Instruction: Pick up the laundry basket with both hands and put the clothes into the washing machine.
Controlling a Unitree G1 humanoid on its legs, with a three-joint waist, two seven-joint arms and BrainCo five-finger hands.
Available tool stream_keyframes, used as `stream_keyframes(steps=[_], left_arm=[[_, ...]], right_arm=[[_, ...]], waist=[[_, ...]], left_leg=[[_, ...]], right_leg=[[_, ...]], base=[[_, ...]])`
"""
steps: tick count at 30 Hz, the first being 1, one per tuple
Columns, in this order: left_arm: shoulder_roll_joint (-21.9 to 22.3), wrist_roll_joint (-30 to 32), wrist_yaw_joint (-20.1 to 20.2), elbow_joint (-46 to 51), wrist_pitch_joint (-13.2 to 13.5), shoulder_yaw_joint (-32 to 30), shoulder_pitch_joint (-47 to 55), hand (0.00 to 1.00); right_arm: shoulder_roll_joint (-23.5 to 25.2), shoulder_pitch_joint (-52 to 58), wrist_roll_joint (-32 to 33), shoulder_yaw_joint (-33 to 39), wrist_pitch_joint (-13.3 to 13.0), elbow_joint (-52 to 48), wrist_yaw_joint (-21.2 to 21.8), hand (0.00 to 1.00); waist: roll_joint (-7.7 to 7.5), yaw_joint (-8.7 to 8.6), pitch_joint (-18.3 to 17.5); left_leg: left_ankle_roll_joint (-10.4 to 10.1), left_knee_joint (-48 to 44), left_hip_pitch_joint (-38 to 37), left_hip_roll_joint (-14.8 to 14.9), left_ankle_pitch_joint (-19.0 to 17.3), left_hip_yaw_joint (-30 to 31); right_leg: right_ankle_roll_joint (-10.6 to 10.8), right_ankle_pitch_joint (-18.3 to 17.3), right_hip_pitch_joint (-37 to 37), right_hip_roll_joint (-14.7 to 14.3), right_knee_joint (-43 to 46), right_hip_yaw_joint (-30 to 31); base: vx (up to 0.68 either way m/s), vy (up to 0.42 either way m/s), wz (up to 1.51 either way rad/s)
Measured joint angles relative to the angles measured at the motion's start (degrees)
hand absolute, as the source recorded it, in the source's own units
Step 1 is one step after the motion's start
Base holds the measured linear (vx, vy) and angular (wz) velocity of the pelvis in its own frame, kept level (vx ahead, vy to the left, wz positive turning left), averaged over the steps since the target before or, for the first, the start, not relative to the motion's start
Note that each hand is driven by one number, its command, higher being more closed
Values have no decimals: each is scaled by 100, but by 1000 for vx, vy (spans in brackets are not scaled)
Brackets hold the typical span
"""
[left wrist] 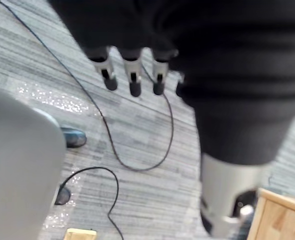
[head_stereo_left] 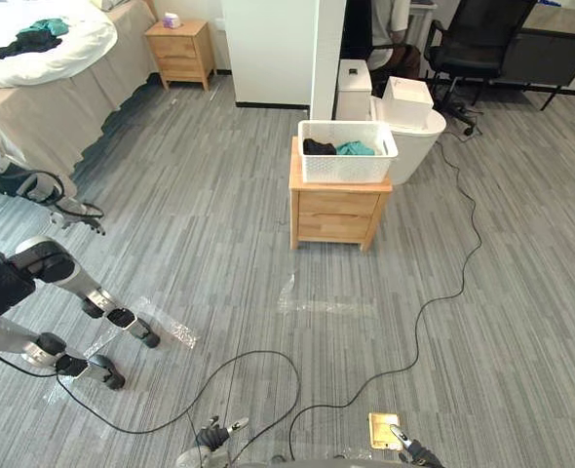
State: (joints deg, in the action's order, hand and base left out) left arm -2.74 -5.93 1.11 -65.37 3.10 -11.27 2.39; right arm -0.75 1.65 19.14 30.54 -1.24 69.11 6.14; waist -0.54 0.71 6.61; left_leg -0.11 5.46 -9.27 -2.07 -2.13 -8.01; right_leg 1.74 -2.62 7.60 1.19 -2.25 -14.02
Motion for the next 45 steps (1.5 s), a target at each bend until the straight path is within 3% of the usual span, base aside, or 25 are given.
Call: stream_keyframes(steps=[3,6,8,11,13,16,19,21,23,24,25,28,30,31,33,34,35,36,38,39,40,41,42,43,45], left_arm=[[-20,0,-3,4,4,139,-53,0],[-67,4,-2,21,29,487,-141,0],[-123,6,-4,73,55,595,-175,0],[-230,69,-14,44,4,667,-248,0],[-205,246,-28,-29,-23,681,-353,0],[-216,614,-5,-28,-34,687,-507,0],[-210,790,4,-16,-32,712,-545,0],[-263,828,3,51,-27,693,-470,0],[-174,822,11,91,-30,599,-439,0],[-53,722,12,191,-39,366,-304,0],[-47,659,7,281,-39,209,-238,0],[-216,590,7,460,10,206,-303,0],[-275,527,-2,670,64,192,-347,0],[-273,463,-4,762,97,182,-364,0],[-275,425,-13,788,117,171,-345,0],[-190,434,-47,729,68,175,-258,0],[-161,437,-59,734,56,175,-242,0],[-185,459,-107,715,38,170,-181,0],[-320,497,-147,623,37,185,-49,0],[-356,496,-153,576,33,203,-54,0],[-479,467,-158,476,27,226,-100,0],[-527,426,-162,439,8,247,-137,0],[-521,413,-164,423,-2,345,-200,0],[-524,403,-163,427,4,431,-218,0],[-447,376,-161,464,10,455,-265,0]], right_arm=[[-41,-28,65,-18,-1,-37,-2,0],[-85,-7,288,-126,0,-86,1,0],[-103,-50,289,-150,-15,-160,3,0],[-114,-165,285,-243,-22,-127,-1,0],[-162,-247,320,-241,-43,-126,-21,0],[-170,-266,344,-224,-33,-84,-67,0],[-172,-199,341,-165,34,-65,-91,0],[-172,-90,336,56,51,-24,-83,0],[-222,-103,338,168,53,-28,-83,0],[-310,-138,342,143,54,-46,-89,0],[-355,-233,349,-32,50,-82,-101,0],[-368,-577,346,-780,37,-68,-124,0],[-355,-884,343,-1002,2,-77,-143,0],[-381,-1100,343,-1040,-36,-92,-203,0],[-425,-1283,343,-1083,-74,-159,-252,0],[-467,-1188,313,-1115,-88,-503,-255,0],[-494,-1119,294,-1128,-98,-635,-257,0],[-490,-1014,270,-1146,-102,-814,-262,0],[-422,-923,219,-1366,-129,-958,-302,0],[-388,-891,216,-1362,-146,-963,-305,0],[-305,-836,217,-1350,-170,-940,-313,0],[-280,-810,217,-1344,-176,-897,-325,0],[-299,-725,220,-1322,-181,-850,-326,0],[-305,-686,218,-1315,-184,-807,-323,0],[-311,-454,219,-1173,-171,-651,-245,0]], waist=[[63,-13,92],[93,-52,301],[60,-112,469],[-19,-142,501],[76,-178,563],[33,-271,636],[-1,-328,673],[62,-315,621],[334,-282,613],[542,-263,620],[616,-149,639],[373,71,786],[238,221,788],[233,300,791],[213,344,795],[338,318,708],[389,333,666],[330,349,630],[75,339,399],[-28,343,359],[-253,331,334],[-336,297,333],[-334,193,336],[-321,164,342],[-224,164,336]], left_leg=[[3,-5,62,-10,-6,3],[268,-7,41,-107,-191,90],[412,-52,-205,-210,-268,128],[435,-115,-427,-162,-418,162],[334,-186,-458,79,-570,168],[-62,-189,-644,326,-829,341],[-251,-403,-935,557,-1356,453],[-557,-1987,-454,1051,-1833,557],[-598,-3814,269,1531,-1536,478],[-439,-5116,753,1915,-703,474],[-599,-6320,1145,2121,-342,505],[-513,-7827,1872,1982,-490,475],[-412,-7438,2589,1798,-663,259],[-435,-6605,3022,1664,-760,162],[-478,-4393,3138,1449,-679,-190],[-438,-2337,2983,1256,-355,-563],[-358,-1948,2975,1175,-244,-605],[87,-1905,2937,972,205,-431],[376,-1952,2811,804,648,-423],[370,-1937,2728,778,644,-512],[363,-1881,2483,632,521,-616],[379,-1867,2295,553,393,-593],[427,-1944,2062,520,214,-475],[426,-1940,1917,517,172,-421],[407,-1462,1107,574,156,-296]], right_leg=[[147,-268,-304,92,554,-17],[435,-852,-1080,551,2514,-327],[318,-915,-1810,1058,4275,-537],[136,-1176,-2261,1266,4538,-843],[107,-1025,-2529,1097,3459,-1179],[210,89,-2710,910,1415,-1414],[182,391,-2867,888,1220,-1064],[-440,724,-2951,682,2015,-1026],[-680,403,-2694,289,1984,-1220],[-864,161,-2365,-76,1902,-1235],[-1012,-63,-1964,-395,1784,-1057],[-1052,-145,-752,-717,1116,-501],[-1050,-145,-213,-723,642,-176],[-1005,-171,61,-716,390,-16],[-822,-283,433,-686,77,111],[-606,-460,771,-714,-107,124],[-566,-573,864,-730,-105,152],[-422,-855,1039,-651,39,231],[76,-1349,648,-289,1294,387],[207,-1427,403,-157,1895,400],[520,-1321,-145,119,3301,423],[1062,-1092,-536,332,4269,443],[1183,-1051,-829,550,5226,380],[1122,-1084,-929,685,5502,245],[522,-1362,-1105,1660,5374,-939]], base=[[-6,3,3],[-11,46,20],[134,80,11],[230,66,-3],[314,30,12],[477,-92,35],[554,-229,45],[663,-393,47],[695,-433,0],[736,-380,-55],[881,-413,-74],[627,-279,-91],[535,-164,-68],[612,-60,-69],[552,16,-47],[419,67,-13],[583,136,-17],[629,185,-28],[717,215,-30],[660,190,-21],[515,138,-7],[600,136,20],[552,79,36],[612,61,43],[602,-41,30]])
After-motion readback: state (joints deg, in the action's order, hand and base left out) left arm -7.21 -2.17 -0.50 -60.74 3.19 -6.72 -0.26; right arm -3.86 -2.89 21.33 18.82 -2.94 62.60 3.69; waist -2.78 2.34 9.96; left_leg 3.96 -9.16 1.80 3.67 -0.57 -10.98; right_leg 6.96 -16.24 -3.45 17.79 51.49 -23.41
